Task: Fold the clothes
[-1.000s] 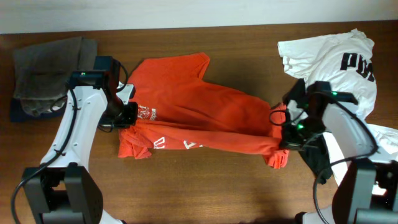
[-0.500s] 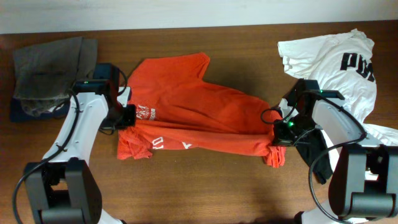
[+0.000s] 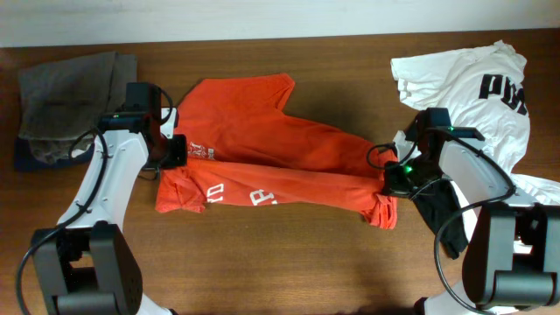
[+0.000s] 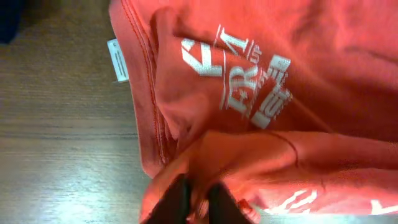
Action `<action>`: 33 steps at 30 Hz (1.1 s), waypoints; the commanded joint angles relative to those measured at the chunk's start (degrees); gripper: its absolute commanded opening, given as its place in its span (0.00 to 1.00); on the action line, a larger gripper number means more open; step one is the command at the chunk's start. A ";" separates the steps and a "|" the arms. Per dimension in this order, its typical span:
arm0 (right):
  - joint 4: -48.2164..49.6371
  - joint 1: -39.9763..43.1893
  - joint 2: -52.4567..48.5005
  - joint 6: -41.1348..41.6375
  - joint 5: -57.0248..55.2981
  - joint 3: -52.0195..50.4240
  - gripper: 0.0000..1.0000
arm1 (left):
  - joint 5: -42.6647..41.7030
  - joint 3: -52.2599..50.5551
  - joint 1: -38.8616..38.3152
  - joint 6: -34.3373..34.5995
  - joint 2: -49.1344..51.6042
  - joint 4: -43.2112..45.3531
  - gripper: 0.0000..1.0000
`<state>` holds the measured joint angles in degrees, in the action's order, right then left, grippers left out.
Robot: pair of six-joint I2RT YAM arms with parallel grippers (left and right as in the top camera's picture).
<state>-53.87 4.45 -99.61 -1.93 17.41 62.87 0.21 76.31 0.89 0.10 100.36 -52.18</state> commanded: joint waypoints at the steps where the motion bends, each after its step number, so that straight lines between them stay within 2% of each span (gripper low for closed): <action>1: 1.27 -0.26 -0.42 0.39 -0.09 -0.35 0.04 | 0.90 -0.26 0.39 0.55 0.46 1.53 0.24; 4: 2.01 -0.26 -0.42 0.37 -0.09 -0.35 0.04 | 0.90 -0.26 0.39 0.55 0.46 3.67 0.28; 8: 3.50 -0.26 -0.42 0.37 -0.09 -0.28 0.04 | 0.87 -0.26 0.39 0.57 0.46 6.54 0.59; 10: 4.09 -0.24 -0.42 0.35 -0.07 0.35 0.17 | 0.85 -0.24 0.39 0.55 0.46 7.96 0.71; 15: -0.02 -0.26 -0.39 0.33 -0.07 7.96 0.34 | -1.70 3.21 0.39 0.50 0.46 8.87 0.72; 16: -1.18 -0.26 -0.39 0.33 -0.07 10.08 0.42 | -2.60 4.57 0.39 0.31 0.46 8.90 0.72; 18: -3.98 -0.26 -0.39 0.28 -0.09 15.67 0.82 | -4.13 7.74 0.39 -0.17 0.46 9.03 0.72; 19: -4.72 -0.26 -0.39 0.22 -0.07 17.79 0.93 | -5.40 9.29 0.39 -1.22 0.46 9.31 0.72; 20: -5.60 -0.28 -0.39 -0.92 0.20 20.26 0.99 | -6.58 10.95 0.37 -1.92 0.46 9.62 0.73; 24: -5.86 -0.33 -0.39 -4.00 2.12 26.14 0.99 | -8.66 15.54 0.28 -2.97 1.75 11.96 0.75; 30: -2.99 -0.31 -1.46 -5.53 3.17 26.23 0.99 | -14.51 20.65 -0.02 -4.09 8.09 11.98 0.75; 33: -5.88 -0.31 -2.01 -5.53 3.06 26.18 0.89 | -14.84 20.76 -1.11 -4.96 9.88 11.56 0.74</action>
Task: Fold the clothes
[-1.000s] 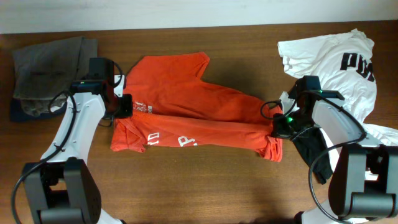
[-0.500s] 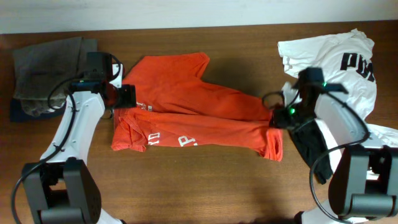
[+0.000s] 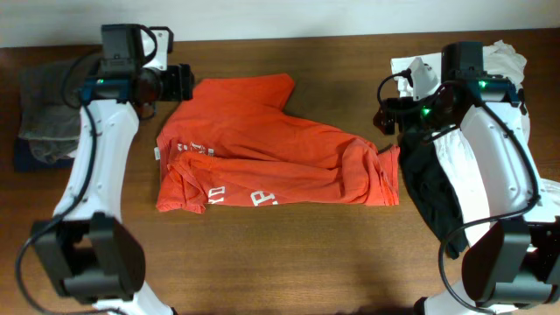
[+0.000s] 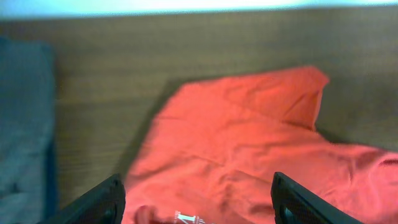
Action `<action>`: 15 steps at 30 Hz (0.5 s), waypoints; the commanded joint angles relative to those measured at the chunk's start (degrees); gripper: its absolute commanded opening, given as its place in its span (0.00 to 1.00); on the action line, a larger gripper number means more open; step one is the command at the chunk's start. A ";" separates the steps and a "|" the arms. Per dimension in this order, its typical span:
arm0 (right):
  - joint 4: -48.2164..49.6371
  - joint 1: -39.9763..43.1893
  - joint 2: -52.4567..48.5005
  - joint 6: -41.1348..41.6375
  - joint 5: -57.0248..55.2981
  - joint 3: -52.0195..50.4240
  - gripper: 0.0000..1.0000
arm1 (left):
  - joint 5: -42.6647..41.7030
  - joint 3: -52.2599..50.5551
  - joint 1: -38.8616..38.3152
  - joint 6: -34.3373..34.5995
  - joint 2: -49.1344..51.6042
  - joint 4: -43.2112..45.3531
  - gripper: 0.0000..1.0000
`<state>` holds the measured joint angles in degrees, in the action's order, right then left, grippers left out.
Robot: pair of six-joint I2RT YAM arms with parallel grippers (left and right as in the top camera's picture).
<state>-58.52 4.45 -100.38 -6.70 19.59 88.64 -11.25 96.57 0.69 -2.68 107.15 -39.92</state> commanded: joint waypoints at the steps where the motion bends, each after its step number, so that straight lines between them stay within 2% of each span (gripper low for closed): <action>1: -2.25 -0.28 -1.27 -0.76 0.46 0.39 0.86 | -3.30 0.50 -1.49 -3.08 3.39 -0.76 0.74; 7: -1.95 -0.26 -1.60 1.73 -2.05 -3.10 0.78 | 0.98 0.63 -3.41 -3.45 3.43 -0.68 0.74; 11: 1.60 -0.20 -3.08 6.45 -3.93 -8.92 0.70 | 1.86 0.63 -3.76 -3.45 3.43 -1.36 0.75; 15: 6.40 0.35 -4.90 11.85 -7.54 -13.55 0.68 | 2.14 0.63 -3.76 -3.48 3.43 -2.54 0.74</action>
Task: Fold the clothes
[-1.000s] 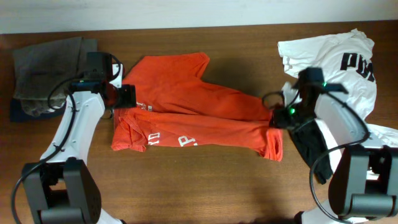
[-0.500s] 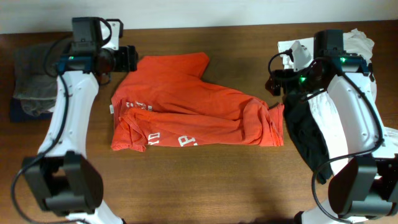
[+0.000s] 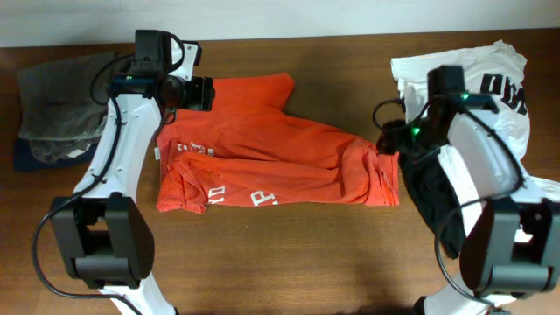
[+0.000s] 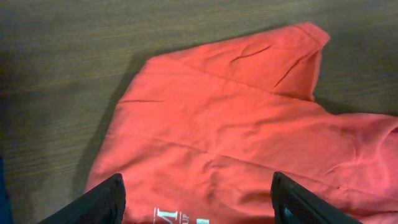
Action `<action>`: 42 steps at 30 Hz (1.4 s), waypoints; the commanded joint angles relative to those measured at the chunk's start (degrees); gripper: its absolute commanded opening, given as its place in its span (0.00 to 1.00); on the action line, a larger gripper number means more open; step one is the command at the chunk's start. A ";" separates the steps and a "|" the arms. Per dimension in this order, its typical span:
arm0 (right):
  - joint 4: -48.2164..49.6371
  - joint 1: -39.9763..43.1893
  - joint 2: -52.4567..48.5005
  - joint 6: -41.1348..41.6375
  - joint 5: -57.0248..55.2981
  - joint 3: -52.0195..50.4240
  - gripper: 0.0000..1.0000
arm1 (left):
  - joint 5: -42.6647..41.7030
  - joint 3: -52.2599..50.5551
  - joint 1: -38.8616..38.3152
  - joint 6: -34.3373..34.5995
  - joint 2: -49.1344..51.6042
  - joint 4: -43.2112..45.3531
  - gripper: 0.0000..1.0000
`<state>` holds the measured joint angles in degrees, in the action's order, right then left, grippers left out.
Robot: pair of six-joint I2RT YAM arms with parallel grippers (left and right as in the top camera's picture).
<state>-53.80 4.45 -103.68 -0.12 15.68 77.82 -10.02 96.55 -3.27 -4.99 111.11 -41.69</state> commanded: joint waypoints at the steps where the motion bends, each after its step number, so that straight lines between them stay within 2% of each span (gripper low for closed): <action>1: 2.93 0.57 -1.86 5.88 -3.78 -3.56 0.67 | 0.90 0.66 0.20 -1.16 -0.52 -1.07 0.74; 11: 16.79 1.68 -4.94 8.81 -4.37 -8.96 0.63 | 1.07 0.66 0.04 -1.36 -0.52 -1.95 0.74; 17: 20.26 1.53 -8.20 8.81 -3.48 -9.03 0.61 | 1.09 0.66 0.04 -1.36 -0.52 -2.43 0.75; 21: 22.34 1.53 -8.72 8.83 -2.64 -9.03 0.54 | 1.09 0.66 0.04 -1.36 -0.52 -2.71 0.75; 23: 24.41 1.57 -8.72 8.83 -1.64 -8.96 0.43 | 1.07 0.66 0.04 -1.36 -0.52 -2.69 0.75; 26: 27.93 1.57 -8.72 8.85 0.00 -8.68 0.11 | 1.07 0.66 0.04 -1.36 -0.52 -2.73 0.75; 27: 28.96 1.57 -8.72 8.83 0.90 -8.33 0.04 | 1.07 0.66 0.02 -1.36 -0.52 -2.75 0.75; 31: 30.73 1.60 -8.66 8.79 2.34 -5.51 0.04 | 1.07 0.66 0.02 -1.36 -0.52 -2.97 0.75; 36: 28.74 1.99 -8.41 6.27 7.15 5.90 0.04 | 1.07 0.66 0.04 -1.36 -0.52 -2.95 0.75; 42: 14.03 2.08 -8.41 4.44 6.03 23.02 0.04 | 1.07 0.66 0.04 -1.36 -0.52 -3.26 0.75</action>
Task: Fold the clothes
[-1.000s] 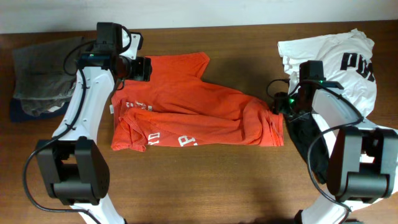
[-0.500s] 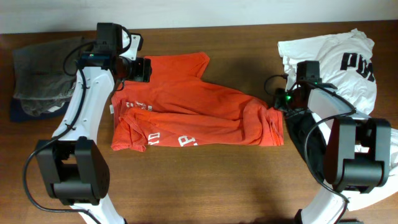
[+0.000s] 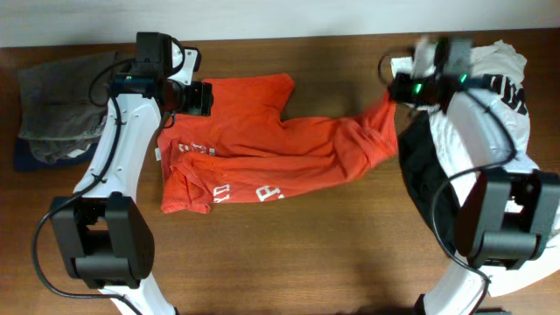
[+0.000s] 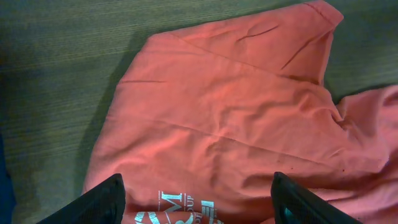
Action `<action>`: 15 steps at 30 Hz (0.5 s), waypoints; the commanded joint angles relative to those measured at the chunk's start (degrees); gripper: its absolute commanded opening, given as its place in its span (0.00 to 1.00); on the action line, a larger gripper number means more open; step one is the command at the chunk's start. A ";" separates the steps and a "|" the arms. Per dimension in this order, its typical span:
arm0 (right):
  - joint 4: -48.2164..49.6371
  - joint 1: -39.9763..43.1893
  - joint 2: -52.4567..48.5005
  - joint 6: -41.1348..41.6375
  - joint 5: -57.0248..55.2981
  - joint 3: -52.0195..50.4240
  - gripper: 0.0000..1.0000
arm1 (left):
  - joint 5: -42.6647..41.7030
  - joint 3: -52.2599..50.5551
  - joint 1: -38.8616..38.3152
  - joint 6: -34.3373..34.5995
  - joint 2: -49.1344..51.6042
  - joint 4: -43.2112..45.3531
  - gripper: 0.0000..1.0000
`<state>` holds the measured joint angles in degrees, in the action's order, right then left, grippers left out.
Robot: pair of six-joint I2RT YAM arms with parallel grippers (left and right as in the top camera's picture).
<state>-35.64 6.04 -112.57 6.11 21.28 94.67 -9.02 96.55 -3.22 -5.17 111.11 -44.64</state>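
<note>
An orange shirt (image 3: 262, 149) with white lettering lies across the middle of the table, its lower edge doubled over. My left gripper (image 3: 196, 96) hovers over the shirt's upper left part, by the sleeve (image 4: 273, 43). In the left wrist view the left gripper (image 4: 196, 190) is open, its black fingers (image 4: 102, 200) wide apart with only cloth below them. My right gripper (image 3: 400, 91) is at the far right of the shirt, shut on its right end (image 3: 378, 118), which is drawn up and back toward it.
A grey garment (image 3: 61, 87) lies at the back left over something dark blue (image 3: 31, 159). A white shirt with black print (image 3: 499, 83) and a black garment (image 3: 422, 188) lie at the right, under the right arm.
My right gripper has moved from the shirt's folded right end toward the table's back, and that end has come up with it. The left gripper has hardly moved and stays open.
First both grippers were low on the shirt's lower fold, the left shut on the left edge. Then both were off the shirt near the table's back, the left open. The right then went down to the right end and now holds it pulled back.
</note>
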 commanded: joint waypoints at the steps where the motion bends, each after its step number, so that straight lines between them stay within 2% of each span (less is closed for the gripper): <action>1: -7.28 0.46 0.48 -1.79 -1.16 7.65 0.04 | 0.09 0.66 0.00 -1.18 -0.52 -0.42 0.75; 7: -20.98 0.48 -0.59 -1.33 -10.97 6.36 0.04 | 0.07 0.66 -0.02 -1.18 -0.52 -0.42 0.75; 11: -22.67 0.50 -1.70 -1.05 -14.58 3.34 0.04 | 0.07 0.66 0.00 -1.20 -0.52 -0.44 0.75; 15: -20.31 0.92 -2.34 -0.74 -16.06 0.37 0.04 | 0.07 0.66 0.00 -1.20 -0.52 -0.44 0.75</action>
<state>-57.23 6.31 -113.99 5.37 8.71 96.73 -8.99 96.55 -3.22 -5.17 111.11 -44.99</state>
